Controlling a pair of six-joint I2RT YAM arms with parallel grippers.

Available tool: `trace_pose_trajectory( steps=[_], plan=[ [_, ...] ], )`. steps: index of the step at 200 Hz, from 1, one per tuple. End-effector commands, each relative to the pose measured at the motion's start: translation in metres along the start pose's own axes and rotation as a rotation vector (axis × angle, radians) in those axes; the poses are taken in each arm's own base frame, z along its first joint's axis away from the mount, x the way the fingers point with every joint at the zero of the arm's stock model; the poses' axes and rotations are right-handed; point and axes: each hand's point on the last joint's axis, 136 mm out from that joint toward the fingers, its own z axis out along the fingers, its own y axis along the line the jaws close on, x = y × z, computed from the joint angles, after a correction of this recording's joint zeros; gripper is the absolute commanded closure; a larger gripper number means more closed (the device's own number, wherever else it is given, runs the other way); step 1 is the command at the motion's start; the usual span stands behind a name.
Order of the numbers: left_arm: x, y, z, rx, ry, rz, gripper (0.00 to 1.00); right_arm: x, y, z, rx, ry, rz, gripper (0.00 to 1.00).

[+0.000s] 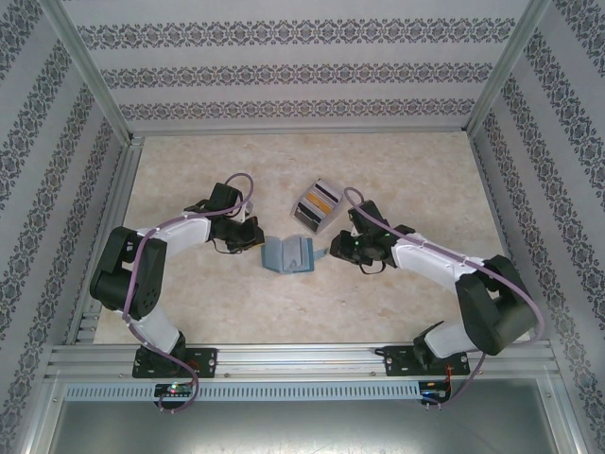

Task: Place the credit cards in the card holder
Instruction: Open the card holder at the center of the table.

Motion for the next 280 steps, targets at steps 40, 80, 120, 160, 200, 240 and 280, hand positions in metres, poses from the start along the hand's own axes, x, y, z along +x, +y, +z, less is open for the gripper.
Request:
trace_pose_trajectory(
  steps=[40, 80, 120, 160, 200, 240, 280],
  plan=[
    [-0.003, -0.009, -0.005, 0.043, -0.019, 0.040, 0.97, -0.016, 0.063, -0.044, -0.088, -0.088, -0.169, 0.72],
    [-0.004, -0.009, -0.005, 0.048, -0.018, 0.037, 0.97, -0.005, 0.126, -0.011, -0.224, 0.000, -0.231, 0.74],
    [-0.004, -0.009, -0.008, 0.042, -0.033, 0.037, 0.95, 0.005, 0.145, 0.037, -0.274, 0.096, -0.217, 0.75],
    [0.003, 0.002, 0.002, 0.028, -0.005, 0.027, 0.92, 0.013, 0.124, 0.078, -0.259, 0.182, -0.158, 0.76],
    [0.008, 0.031, 0.003, -0.098, -0.024, 0.027, 0.79, 0.015, 0.086, 0.086, -0.169, 0.183, -0.116, 0.76],
    [0.010, 0.047, 0.011, -0.156, -0.006, 0.017, 0.72, 0.023, 0.072, 0.090, -0.142, 0.196, -0.102, 0.76],
    [0.012, 0.055, 0.014, -0.193, 0.003, 0.013, 0.71, 0.024, 0.067, 0.087, -0.126, 0.188, -0.100, 0.76]
  ],
)
